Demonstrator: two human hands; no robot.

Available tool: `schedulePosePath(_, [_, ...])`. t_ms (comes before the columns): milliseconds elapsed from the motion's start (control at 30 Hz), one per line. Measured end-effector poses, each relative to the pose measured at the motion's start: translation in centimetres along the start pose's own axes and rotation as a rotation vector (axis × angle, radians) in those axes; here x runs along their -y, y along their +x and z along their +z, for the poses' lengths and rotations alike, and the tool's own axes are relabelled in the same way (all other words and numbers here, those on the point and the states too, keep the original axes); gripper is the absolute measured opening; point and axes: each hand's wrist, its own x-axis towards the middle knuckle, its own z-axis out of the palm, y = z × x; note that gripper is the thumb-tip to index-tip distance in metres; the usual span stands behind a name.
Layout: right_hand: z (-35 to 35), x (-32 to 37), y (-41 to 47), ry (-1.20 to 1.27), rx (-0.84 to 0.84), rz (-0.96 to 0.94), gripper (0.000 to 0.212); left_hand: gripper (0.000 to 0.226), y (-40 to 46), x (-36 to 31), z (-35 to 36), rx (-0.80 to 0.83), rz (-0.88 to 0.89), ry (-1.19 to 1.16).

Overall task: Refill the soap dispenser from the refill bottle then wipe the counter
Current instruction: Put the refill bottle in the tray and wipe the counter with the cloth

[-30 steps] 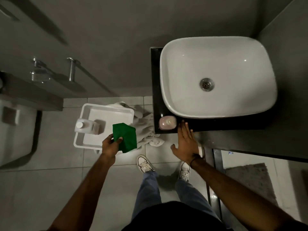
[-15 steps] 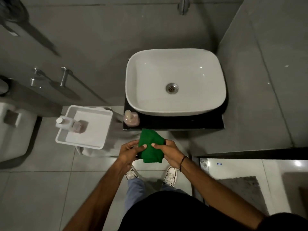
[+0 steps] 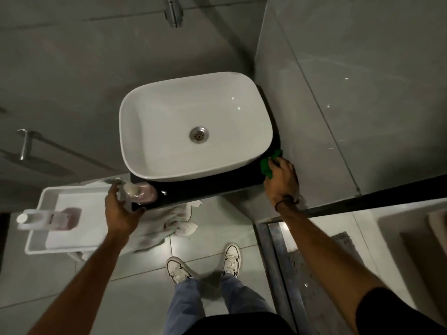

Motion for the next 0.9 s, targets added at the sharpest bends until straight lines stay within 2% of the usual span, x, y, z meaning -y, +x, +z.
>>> schedulePosePath(67, [1.9, -0.7, 0.7, -0.202, 0.162, -0.062, 0.065, 0.088, 0.7, 0.4, 0.2, 0.070, 0.098, 0.058])
schedulePosePath(133, [3.7, -1.1, 0.6, -0.294, 0.245, -0.103, 0.074, 0.074, 1.2, 0.6, 0.3, 0.091, 0.132, 0.104])
schedulePosePath(367, [7.4, 1.7, -3.2, -0.273, 0.278, -0.067, 0.083, 0.061, 1.6, 1.0, -1.7, 0.121, 0.233, 0.124])
schedulePosePath(500, [11.1, 7.1, -8.0, -0.196, 0.296, -0.153, 0.078, 0.057, 1.6, 3.7, -5.1, 0.101, 0.208, 0.023])
schedulePosePath(667, [15.5, 17.3, -12.5, -0.127, 0.412, -0.309, 0.083, 0.056, 1.9, 6.7, -9.7, 0.076, 0.201, 0.048])
schedulePosePath(900, [18.8, 28.6, -11.3, -0.150, 0.472, -0.463, 0.074, 0.056, 2.2, 8.8, -12.8, 0.055, 0.183, 0.051])
